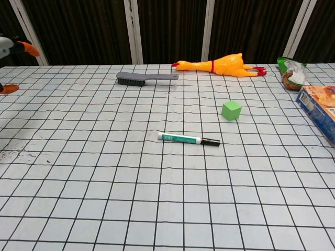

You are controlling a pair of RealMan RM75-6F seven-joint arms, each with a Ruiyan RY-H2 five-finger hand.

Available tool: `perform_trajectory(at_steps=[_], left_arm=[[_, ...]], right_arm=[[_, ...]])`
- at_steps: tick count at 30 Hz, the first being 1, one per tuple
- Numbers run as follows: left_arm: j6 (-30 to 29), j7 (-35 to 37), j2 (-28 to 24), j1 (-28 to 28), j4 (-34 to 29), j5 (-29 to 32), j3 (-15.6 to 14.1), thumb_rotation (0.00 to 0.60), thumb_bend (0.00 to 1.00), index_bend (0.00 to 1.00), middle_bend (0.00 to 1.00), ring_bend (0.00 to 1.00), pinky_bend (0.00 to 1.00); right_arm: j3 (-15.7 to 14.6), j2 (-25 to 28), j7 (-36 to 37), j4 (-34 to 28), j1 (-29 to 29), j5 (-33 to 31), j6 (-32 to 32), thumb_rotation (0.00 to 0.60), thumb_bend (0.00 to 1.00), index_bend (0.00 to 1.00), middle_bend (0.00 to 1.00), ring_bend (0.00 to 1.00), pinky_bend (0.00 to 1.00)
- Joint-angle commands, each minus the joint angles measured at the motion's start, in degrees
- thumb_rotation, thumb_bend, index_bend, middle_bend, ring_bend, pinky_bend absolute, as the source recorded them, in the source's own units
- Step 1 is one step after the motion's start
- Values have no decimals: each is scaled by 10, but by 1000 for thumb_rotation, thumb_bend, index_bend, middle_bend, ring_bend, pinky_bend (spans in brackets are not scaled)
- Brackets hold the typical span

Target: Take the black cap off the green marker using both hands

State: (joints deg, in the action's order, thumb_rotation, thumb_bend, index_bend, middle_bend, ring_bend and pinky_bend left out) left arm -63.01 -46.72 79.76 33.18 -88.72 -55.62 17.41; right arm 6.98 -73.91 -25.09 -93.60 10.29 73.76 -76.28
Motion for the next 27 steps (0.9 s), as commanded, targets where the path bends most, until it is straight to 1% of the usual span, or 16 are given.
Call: perform_trajectory(at_steps=[1,4,6,8,11,15,19,24,27], left_arm=[[40,12,71,60,85,32,24,600,483,147,6,0,0],[59,42,111,90,131,27,29,600,483,170,7,0,0],[65,50,128,107,147,25,33,600,483,187,7,0,0],[68,52,144,125,159,27,38,600,483,191,7,0,0],[74,39,161,149,161,40,42,600,483,197,7,0,0],[77,11,178,179,137,71,49,600,483,242,5,0,0],[59,-53,182,208,103,107,49,600,483,279,6,0,0],[31,-130,184,239,49,176,49,600,483,311,7,0,0],[22,-144,191,252,27,212,51,600,483,316,10,0,0]], right_arm=[[8,-2,-12,-6,6,-18,5,600,270,37,34,39,92],[11,-6,-26,-7,10,-32,9,600,270,37,34,39,92],[11,-9,-33,-7,12,-38,11,600,270,37,34,39,92],[11,-12,-42,-8,15,-44,12,600,270,37,34,39,92],[12,-15,-49,-10,18,-50,12,600,270,37,34,39,92],[11,-17,-55,-12,20,-54,9,600,270,37,34,39,92],[9,-16,-56,-14,20,-56,7,600,269,37,34,39,92],[7,-18,-48,-6,23,-57,10,600,270,37,33,39,92],[5,-23,-38,4,24,-57,14,600,270,37,34,39,92]])
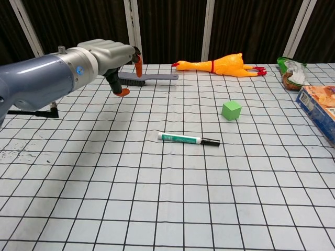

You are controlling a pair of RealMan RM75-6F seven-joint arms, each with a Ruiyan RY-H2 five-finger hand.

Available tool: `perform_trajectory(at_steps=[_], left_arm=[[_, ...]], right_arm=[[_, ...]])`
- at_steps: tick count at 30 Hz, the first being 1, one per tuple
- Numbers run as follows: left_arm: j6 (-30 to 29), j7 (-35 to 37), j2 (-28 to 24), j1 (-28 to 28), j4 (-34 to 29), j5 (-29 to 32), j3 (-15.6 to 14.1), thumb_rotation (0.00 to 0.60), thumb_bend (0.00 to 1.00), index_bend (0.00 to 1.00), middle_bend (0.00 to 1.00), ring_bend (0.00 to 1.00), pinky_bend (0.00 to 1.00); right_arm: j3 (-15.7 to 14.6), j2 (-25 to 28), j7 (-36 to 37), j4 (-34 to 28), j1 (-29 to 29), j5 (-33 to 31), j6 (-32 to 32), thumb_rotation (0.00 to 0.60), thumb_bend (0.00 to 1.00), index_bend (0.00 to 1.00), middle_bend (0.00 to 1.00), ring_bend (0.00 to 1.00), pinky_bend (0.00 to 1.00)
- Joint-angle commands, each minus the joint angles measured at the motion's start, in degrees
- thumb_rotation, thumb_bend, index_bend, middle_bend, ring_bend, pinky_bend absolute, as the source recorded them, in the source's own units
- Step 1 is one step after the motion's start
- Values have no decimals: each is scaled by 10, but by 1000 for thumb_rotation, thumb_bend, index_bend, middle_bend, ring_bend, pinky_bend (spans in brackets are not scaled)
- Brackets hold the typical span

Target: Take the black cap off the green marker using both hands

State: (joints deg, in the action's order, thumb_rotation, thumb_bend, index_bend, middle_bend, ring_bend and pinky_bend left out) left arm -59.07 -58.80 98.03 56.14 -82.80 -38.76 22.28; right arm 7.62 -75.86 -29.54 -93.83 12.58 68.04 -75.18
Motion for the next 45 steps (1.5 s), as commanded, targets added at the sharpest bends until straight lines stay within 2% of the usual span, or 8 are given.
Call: perform_trajectory(at_steps=[1,7,11,18,35,45], left_arm=[[-18,-24,12,27,-39,58,4,600,483,316,12,0,0],[-27,-24,30,50,-56,115,4,600,481,323,19,0,0],[-31,-17,44,63,-65,153,8,600,482,361,26,0,0],[-50,-38,70,98,-46,176,-3,600,481,379,29,0,0],[-14,26,167,128,100,144,-24,600,481,400,41,0,0],[0,40,192,130,147,130,-30,600,481,404,41,0,0]], right_arm=[[-3,-4,10,11,1,0,4,600,270,37,34,39,92],[-7,-9,30,34,0,0,8,600,270,37,34,38,92],[-10,-12,43,46,-1,0,11,600,269,38,33,38,92],[-16,-14,62,64,-5,5,13,600,269,37,34,38,92],[-21,-8,87,85,-12,4,17,600,270,37,34,38,92],[-21,-15,93,101,-9,2,26,600,270,37,34,36,92]])
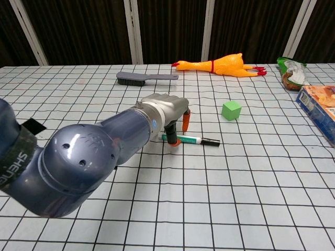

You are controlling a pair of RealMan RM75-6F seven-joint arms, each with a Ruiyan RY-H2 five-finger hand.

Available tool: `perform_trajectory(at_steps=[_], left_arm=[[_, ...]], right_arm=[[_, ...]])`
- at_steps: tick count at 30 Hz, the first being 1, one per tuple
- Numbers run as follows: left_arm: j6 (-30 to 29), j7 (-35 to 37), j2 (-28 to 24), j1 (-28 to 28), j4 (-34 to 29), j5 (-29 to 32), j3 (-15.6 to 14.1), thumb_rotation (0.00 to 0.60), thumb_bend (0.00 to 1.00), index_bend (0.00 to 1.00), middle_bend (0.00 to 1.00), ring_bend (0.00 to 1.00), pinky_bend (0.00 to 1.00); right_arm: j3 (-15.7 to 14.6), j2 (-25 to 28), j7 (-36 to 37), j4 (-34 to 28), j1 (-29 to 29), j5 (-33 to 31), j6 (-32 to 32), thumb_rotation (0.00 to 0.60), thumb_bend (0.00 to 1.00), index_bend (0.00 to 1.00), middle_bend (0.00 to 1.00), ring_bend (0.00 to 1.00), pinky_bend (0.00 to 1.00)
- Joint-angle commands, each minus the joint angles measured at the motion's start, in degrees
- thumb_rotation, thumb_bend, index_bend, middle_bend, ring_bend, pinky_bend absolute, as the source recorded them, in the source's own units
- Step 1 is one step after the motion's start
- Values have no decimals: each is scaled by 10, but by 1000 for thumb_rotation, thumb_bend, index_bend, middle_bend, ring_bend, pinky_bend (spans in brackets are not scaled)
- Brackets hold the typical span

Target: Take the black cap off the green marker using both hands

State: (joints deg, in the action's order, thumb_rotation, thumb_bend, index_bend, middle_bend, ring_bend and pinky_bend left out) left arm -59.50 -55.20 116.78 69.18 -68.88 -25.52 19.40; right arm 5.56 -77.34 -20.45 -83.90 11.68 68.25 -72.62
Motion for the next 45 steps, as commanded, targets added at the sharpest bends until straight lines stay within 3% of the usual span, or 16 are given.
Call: perform_trajectory(at_steps=[1,22,45], left_arm=[[6,7,6,-1,13,-6,-2,600,481,405,41,0,0],[30,23,37,-5,71,-38,-1,600,483,483,65,0,0],[23,26,44,-18,77,-62,5,600,509,573,118,0,0]], right_arm=[[0,-1,2,2,0,0,2,600,270,37,34,36,92],[1,-15,4,27,4,-7,12,600,270,37,34,31,92],[-1,-21,9,41,2,-4,13,600,269,37,33,25,92]])
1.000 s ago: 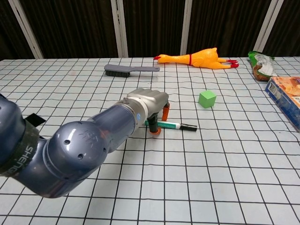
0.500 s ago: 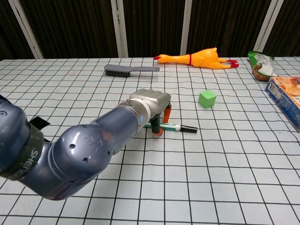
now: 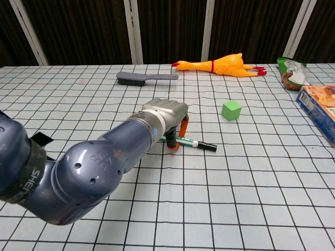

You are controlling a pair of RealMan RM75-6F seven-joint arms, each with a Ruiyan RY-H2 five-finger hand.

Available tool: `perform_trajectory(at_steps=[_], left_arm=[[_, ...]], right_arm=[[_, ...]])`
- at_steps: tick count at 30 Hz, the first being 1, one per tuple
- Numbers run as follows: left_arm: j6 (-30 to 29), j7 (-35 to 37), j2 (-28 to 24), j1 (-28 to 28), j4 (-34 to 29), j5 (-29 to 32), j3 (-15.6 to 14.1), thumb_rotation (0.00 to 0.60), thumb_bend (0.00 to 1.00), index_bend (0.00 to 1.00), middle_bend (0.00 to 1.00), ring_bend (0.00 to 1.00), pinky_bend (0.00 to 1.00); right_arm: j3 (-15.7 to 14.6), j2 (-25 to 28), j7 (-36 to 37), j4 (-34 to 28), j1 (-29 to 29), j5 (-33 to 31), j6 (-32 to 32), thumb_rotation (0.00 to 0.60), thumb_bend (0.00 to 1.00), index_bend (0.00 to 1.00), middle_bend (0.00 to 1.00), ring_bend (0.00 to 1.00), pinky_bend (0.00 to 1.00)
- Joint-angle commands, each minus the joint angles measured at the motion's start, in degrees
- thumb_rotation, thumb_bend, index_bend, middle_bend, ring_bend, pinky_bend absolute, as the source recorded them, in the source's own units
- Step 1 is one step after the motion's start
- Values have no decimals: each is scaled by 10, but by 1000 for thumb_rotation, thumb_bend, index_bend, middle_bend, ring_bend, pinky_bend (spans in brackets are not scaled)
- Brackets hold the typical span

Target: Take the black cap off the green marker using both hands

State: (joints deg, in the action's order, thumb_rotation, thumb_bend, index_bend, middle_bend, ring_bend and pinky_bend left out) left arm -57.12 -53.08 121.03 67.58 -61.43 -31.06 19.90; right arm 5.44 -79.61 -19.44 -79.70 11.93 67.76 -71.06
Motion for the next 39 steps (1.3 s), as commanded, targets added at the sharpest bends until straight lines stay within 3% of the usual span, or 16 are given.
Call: perform_trajectory(at_steps=[1,7,16,25,30,32,39], left_arm=[[-2,7,1,-2,3,-10,0,600,509,574,119,0,0],[-17,25,-13,-20,-18,-24,4,600,509,579,126,0,0],[-63,60,-83,-78,-121,-32,11,600,509,590,138,0,0],[-115,58,-181,-119,-247,-59,10,600,508,590,138,0,0],[-132,37,-215,-123,-301,-50,12,600,507,591,138,0,0],[-137,30,-220,-121,-319,-46,11,600,507,591,138,0,0],[-147,21,-215,-110,-326,-35,13,600,507,591,138,0,0]], right_arm=[[0,2,-1,-1,-1,1,-3,600,269,37,33,25,92],[0,3,-3,-7,-1,3,-5,600,270,37,34,25,92],[5,11,-32,-42,6,9,-13,600,270,40,33,25,92],[29,10,-102,-156,44,8,-8,600,270,206,34,25,92],[56,-11,-183,-238,87,-15,0,600,270,241,34,25,92],[90,-47,-226,-298,136,-53,25,600,270,253,34,25,92],[144,-127,-350,-318,228,-175,8,600,270,283,34,25,92]])
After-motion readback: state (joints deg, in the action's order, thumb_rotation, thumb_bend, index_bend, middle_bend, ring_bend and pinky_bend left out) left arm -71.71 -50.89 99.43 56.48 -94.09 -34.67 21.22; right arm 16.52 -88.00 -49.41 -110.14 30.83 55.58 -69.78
